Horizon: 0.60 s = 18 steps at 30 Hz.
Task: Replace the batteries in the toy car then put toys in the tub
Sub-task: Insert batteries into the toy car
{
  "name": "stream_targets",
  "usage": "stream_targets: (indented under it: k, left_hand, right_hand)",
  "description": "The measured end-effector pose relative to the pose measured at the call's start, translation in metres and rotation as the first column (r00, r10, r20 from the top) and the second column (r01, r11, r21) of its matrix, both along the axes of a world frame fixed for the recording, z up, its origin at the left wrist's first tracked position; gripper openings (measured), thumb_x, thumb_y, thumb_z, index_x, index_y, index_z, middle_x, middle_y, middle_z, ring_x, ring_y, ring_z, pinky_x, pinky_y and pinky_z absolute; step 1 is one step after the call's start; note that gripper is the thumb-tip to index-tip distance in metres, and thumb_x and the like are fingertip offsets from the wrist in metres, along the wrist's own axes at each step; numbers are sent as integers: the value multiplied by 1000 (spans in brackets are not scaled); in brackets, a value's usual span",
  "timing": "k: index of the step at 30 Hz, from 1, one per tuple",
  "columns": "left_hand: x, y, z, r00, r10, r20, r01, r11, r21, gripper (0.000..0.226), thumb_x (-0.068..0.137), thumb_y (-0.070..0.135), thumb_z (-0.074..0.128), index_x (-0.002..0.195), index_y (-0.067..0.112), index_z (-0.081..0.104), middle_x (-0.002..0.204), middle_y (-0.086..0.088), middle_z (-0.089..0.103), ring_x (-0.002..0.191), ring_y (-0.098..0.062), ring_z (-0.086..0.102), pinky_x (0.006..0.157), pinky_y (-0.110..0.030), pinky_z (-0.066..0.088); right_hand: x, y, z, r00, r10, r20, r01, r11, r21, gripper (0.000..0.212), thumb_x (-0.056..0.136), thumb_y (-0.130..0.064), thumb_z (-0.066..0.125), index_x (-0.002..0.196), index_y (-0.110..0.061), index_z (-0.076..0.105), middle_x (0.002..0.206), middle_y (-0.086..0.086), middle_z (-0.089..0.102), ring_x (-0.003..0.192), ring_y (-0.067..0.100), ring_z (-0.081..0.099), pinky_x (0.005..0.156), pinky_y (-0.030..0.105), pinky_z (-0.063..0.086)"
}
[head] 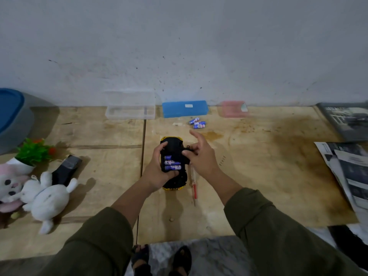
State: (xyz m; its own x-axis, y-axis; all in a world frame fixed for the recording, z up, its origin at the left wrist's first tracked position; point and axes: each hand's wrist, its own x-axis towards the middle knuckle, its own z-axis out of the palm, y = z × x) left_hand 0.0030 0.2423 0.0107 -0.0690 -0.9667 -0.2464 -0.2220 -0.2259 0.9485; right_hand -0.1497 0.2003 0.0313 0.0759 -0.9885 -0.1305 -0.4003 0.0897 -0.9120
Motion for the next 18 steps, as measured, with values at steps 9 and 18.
stream_targets:
  k: [9, 18]
  left_hand:
    - [1, 2, -7, 994, 58, -96, -50, 995, 81, 93, 80, -9, 68, 146, 35, 20, 114, 24, 44, 108, -18, 57, 87, -29, 50]
    - [5, 4, -8, 985, 118, -125, -117, 993, 13, 100, 77, -10, 70, 141, 48, 20, 143, 0, 40, 114, -12, 56, 76, -17, 54]
  right_hand:
    - [-69, 8, -37, 929, -37, -369, 101, 982, 157, 63, 88, -9, 62, 142, -23, 33, 91, 8, 61, 90, 20, 58, 79, 31, 49]
    - [14, 19, -7, 887, 55, -459, -97, 993, -69, 34, 93, -35, 49, 125, -31, 58, 142, -1, 37, 132, 20, 26, 107, 41, 30]
